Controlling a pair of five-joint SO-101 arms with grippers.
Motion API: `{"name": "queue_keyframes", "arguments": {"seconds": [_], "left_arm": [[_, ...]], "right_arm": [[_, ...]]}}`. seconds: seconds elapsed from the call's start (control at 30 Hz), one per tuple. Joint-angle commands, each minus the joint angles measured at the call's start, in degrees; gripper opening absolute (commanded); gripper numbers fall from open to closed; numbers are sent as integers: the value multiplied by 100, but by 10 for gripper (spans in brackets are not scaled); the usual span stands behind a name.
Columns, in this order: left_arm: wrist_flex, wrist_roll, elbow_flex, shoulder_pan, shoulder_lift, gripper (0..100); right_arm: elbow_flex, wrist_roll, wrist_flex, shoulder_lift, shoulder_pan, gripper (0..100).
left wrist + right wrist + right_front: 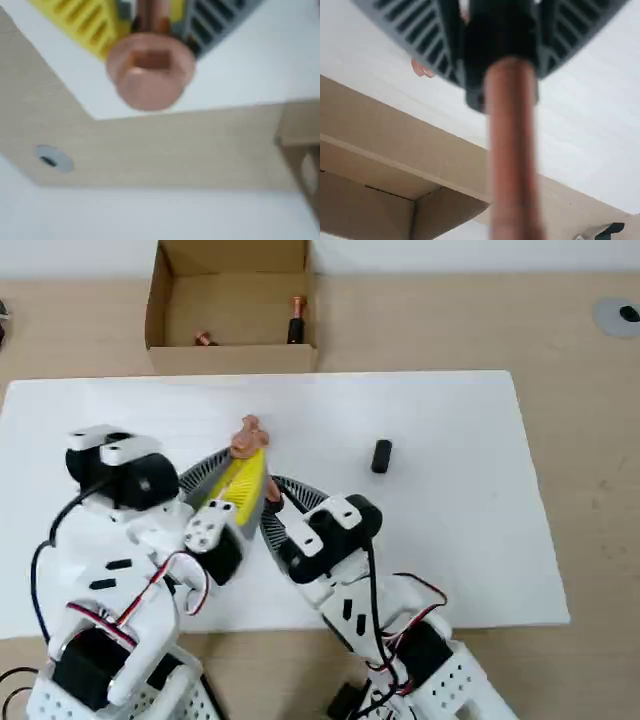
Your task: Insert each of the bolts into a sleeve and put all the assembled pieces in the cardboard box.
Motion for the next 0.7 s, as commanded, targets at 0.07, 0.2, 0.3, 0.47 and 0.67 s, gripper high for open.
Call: {"name": "queue_keyframes", "arguments": {"seconds": [0.07,0.2,0.3,0.47,0.67], "left_arm": [[-668,-554,193,62,4,9],[-844,-862,211,-246,-4,9],[-879,-870,299,-396,4,9],[-879,-835,431,-387,-4,9],[-835,-607,536,-387,4,9]], "right_arm": [[-22,-70,-123,-901,101,11],[-22,-70,-123,-901,101,11],[-22,-70,-123,-901,101,10],[-22,-79,-123,-901,101,10],[-22,-79,-123,-901,101,10]]}}
